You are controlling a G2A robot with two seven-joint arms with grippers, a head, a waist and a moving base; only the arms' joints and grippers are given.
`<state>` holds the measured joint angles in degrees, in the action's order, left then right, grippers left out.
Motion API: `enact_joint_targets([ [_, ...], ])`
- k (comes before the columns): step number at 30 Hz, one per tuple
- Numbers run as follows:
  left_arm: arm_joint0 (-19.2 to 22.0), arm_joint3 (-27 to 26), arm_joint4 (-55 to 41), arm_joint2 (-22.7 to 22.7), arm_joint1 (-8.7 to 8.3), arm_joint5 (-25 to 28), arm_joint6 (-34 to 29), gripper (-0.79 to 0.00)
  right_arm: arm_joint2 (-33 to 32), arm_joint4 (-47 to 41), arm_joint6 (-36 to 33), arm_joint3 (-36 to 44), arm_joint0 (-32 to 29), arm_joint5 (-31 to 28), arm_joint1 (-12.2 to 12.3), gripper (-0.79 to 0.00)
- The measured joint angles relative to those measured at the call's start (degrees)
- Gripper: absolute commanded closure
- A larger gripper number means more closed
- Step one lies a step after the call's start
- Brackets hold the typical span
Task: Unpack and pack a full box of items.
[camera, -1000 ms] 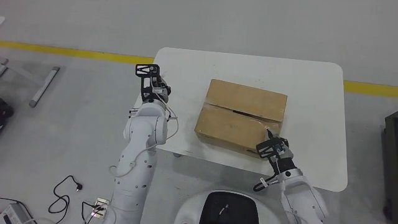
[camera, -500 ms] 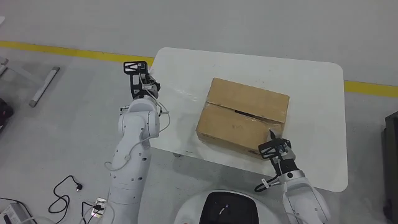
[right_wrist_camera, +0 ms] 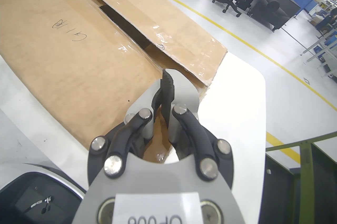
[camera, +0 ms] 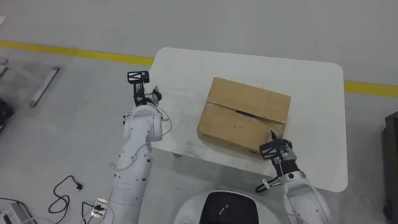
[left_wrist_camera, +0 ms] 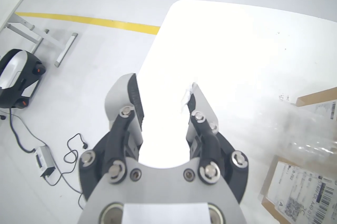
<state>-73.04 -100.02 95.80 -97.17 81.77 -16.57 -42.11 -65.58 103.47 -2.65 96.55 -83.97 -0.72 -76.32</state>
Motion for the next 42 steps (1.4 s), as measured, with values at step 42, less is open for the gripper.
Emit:
enact_joint_targets([
  [42,-1.25,-3.46,-47.38,-15.72,-0.25,6.86,-2.36,-0.785,-0.28,0.26,-0.23,-0.43,0.38,-0.29,-0.15,0.0],
])
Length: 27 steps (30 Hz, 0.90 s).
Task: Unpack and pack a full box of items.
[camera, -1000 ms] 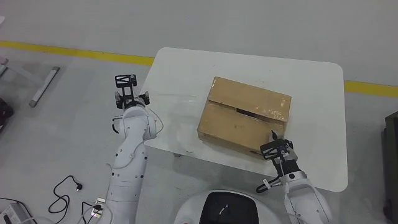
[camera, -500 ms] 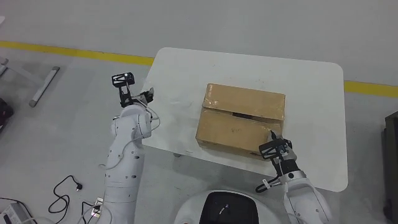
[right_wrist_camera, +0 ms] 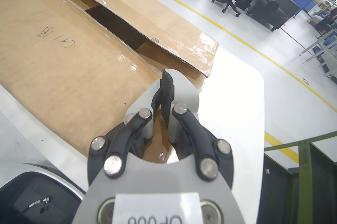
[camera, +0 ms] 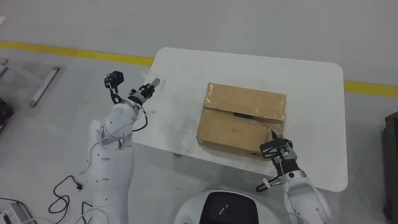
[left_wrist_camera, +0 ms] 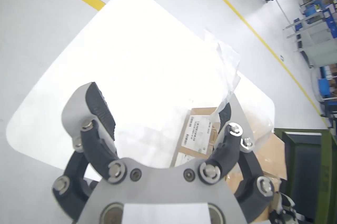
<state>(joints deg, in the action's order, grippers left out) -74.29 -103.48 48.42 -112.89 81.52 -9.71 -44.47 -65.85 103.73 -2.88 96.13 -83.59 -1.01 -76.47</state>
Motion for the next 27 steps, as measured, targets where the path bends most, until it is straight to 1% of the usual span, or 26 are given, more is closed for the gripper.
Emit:
enact_joint_targets([
  [4,-1.17,-0.15,-5.21,-1.43,-0.42,3.16,-1.04,-0.785,0.05,-0.13,0.0,-0.36,0.3,0.08,-0.06,0.0],
  [8,-2.32,-1.08,-5.27,-2.4,-1.06,6.02,-2.1,-0.785,0.07,-0.17,-0.15,-0.55,0.63,0.11,-0.11,0.0],
  [14,-3.93,-2.15,-6.67,-4.73,-1.86,6.83,-2.24,-0.785,-1.13,-0.71,-0.74,-0.3,1.4,0.5,-0.09,0.0],
  [22,-5.72,-2.87,-8.54,-4.83,-2.54,6.9,-1.1,-0.785,-1.43,0.53,-1.44,0.78,1.57,0.81,-0.06,0.0],
  [23,-5.84,-2.86,-8.67,-4.58,-2.59,6.88,-0.98,-0.785,-1.39,0.84,-1.29,1.13,1.51,0.93,-0.06,-0.006],
  [24,-5.94,-2.83,-8.66,-4.31,-2.65,6.86,-0.8,-0.785,-1.38,1.29,-1.12,1.6,1.38,1.09,-0.04,-0.102],
  [25,-6.02,-2.79,-8.53,-3.97,-2.74,6.77,-0.51,-0.785,-1.43,1.96,-0.9,2.52,1.02,1.25,0.01,-0.126],
  [26,-6.04,-2.77,-8.51,-3.73,-2.8,6.63,-0.3,-0.785,-1.52,2.43,-0.71,3.41,0.59,1.17,0.08,-0.132],
  [27,-6.05,-2.77,-8.52,-3.51,-2.86,6.48,-0.07,-0.785,-1.68,2.69,-0.5,4.44,0.03,0.9,0.16,-0.092],
])
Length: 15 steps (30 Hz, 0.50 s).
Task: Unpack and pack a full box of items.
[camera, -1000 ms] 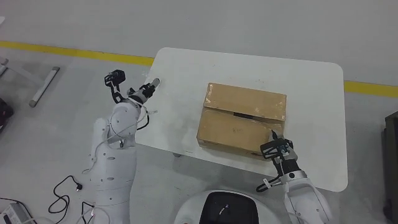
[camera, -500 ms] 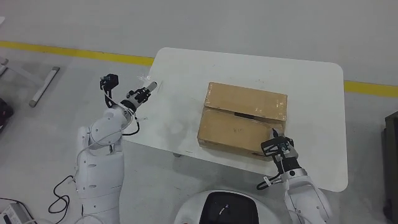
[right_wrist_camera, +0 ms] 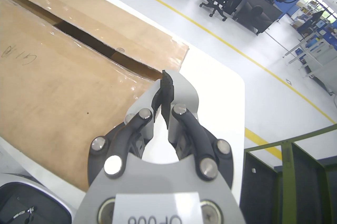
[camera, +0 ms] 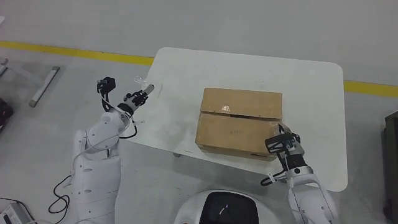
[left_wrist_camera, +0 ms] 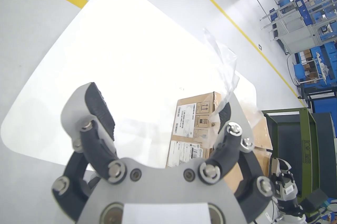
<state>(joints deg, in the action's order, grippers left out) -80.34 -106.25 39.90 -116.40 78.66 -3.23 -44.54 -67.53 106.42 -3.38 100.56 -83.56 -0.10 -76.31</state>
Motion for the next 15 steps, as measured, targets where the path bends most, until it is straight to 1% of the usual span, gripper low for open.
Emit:
enact_joint_targets([
  [1,-0.01,-0.02,-0.02,0.27,-0.08,-0.19,0.33,-0.785,-0.31,0.05,0.24,1.47,-0.92,-0.61,0.13,-0.003],
  [6,-0.21,-1.3,2.43,1.66,-0.56,0.37,1.07,-0.785,-0.89,2.42,1.44,5.36,-5.05,-4.05,0.8,0.0],
  [11,-0.99,-3.96,6.49,2.8,-1.22,2.05,0.52,-0.785,-0.93,4.28,2.92,4.69,-7.29,-4.98,1.16,0.0],
  [15,-1.22,-4.62,8.3,3.21,-1.58,1.53,0.58,-0.785,-0.14,5.7,5.41,4.45,-9.34,-7.84,1.55,0.0],
])
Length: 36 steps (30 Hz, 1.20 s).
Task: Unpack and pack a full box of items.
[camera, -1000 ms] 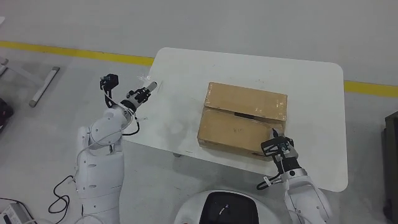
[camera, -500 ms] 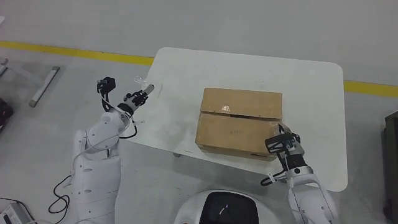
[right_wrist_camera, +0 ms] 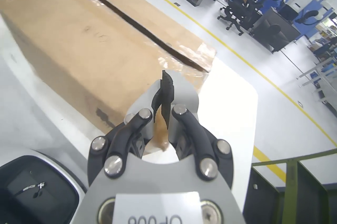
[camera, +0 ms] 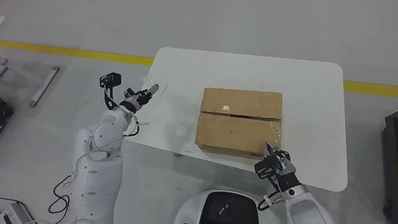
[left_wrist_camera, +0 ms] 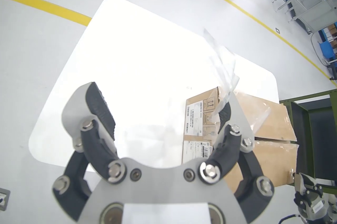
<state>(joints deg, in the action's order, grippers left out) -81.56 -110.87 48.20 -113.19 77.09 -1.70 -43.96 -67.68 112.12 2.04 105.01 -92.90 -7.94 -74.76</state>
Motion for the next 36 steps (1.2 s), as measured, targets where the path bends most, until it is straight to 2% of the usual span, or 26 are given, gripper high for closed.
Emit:
enact_joint_targets([
  [7,-0.53,-0.38,0.02,0.76,-0.38,-1.98,0.77,-0.785,0.13,1.88,4.63,-2.42,-1.81,-3.9,0.74,0.0],
  [13,-1.24,-0.78,-0.32,1.44,-0.65,-3.28,1.26,-0.785,0.73,1.34,4.77,-3.59,-0.08,-1.77,0.6,0.0],
  [14,-1.38,-1.08,-0.44,1.52,-0.69,-3.37,1.33,-0.785,0.64,0.72,4.92,-3.19,0.02,-1.55,0.59,-0.172],
  [17,-1.7,-1.83,-0.96,1.99,-0.82,-3.44,1.55,-0.785,-0.23,-0.41,6.39,-0.82,-0.43,-1.1,0.74,-0.302],
  [18,-1.74,-1.95,-1.11,2.17,-0.85,-3.44,1.65,-0.785,-0.57,-0.49,6.74,-0.01,-0.78,-0.99,0.83,-0.431],
  [19,-1.78,-2.06,-1.28,2.38,-0.9,-3.5,1.84,-0.785,-1.05,-0.72,7.21,1.16,-1.35,-1.0,0.95,-0.499],
  [21,-1.83,-2.16,-1.52,2.71,-0.98,-3.58,2.04,-0.785,-1.86,-1.18,7.92,2.75,-2.34,-1.08,1.13,-0.523],
  [23,-1.91,-2.3,-1.75,3.15,-1.08,-3.39,2.14,-0.785,-2.81,-1.44,8.52,4.17,-3.47,-0.78,1.34,-0.628],
  [28,-2.51,-3.32,-2.45,3.21,-1.4,-2.61,1.95,-0.785,-4.58,-0.93,9.23,6.33,-5.85,0.33,1.76,-0.64],
  [36,-4.58,-6.99,-2.15,0.71,-2.12,-2.42,-0.56,-0.785,-5.47,3.79,9.63,5.85,-7.56,1.47,2.32,-0.659],
])
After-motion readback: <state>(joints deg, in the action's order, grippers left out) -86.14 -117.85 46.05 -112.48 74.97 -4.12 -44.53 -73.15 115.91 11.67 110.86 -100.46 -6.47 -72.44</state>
